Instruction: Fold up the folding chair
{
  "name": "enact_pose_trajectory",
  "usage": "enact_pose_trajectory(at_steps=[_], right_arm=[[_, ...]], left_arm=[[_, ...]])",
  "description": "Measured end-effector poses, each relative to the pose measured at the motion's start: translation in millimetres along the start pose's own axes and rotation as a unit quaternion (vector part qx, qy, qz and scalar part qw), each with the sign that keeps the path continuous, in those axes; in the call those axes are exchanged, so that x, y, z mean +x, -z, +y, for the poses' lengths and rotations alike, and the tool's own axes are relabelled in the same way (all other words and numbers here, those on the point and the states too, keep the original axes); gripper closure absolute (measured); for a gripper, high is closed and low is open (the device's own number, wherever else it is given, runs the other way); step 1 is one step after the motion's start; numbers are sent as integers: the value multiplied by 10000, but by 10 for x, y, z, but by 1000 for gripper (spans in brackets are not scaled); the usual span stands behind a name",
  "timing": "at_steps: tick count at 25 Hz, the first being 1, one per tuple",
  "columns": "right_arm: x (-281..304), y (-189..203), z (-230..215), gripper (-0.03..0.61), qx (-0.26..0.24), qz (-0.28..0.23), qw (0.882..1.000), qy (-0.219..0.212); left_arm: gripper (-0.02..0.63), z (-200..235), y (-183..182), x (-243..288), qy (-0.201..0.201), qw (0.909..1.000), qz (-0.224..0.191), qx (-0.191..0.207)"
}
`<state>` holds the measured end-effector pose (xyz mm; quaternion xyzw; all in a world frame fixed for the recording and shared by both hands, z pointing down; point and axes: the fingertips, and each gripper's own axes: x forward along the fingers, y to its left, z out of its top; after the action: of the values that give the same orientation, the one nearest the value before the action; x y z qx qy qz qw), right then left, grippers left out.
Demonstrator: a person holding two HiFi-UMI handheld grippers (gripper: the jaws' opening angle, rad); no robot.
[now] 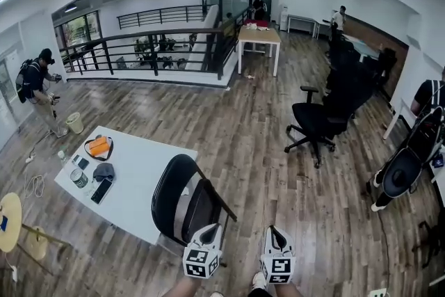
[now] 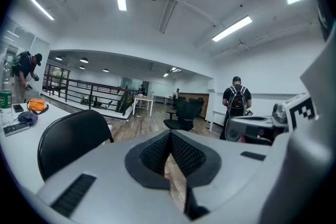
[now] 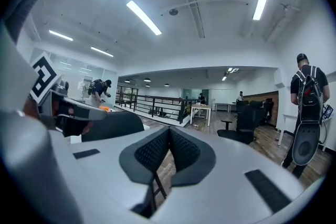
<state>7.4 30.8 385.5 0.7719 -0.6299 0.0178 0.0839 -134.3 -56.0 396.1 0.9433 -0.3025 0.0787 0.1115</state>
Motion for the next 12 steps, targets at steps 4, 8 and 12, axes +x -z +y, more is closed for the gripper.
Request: enact_pose_trajectory(at_steps=[4, 8, 12], right_arm=[[-276, -1, 220, 565, -389, 29, 9990, 235], [-509, 6, 359, 565, -402, 67, 9986, 329], [-740, -9, 350, 565, -509, 65, 9982, 324]], left_arm=[[609, -59, 87, -240, 228, 9997, -106, 2], [609, -116, 152, -430, 299, 9995, -81, 97], [609, -327, 138, -589, 380, 9990, -144, 171]])
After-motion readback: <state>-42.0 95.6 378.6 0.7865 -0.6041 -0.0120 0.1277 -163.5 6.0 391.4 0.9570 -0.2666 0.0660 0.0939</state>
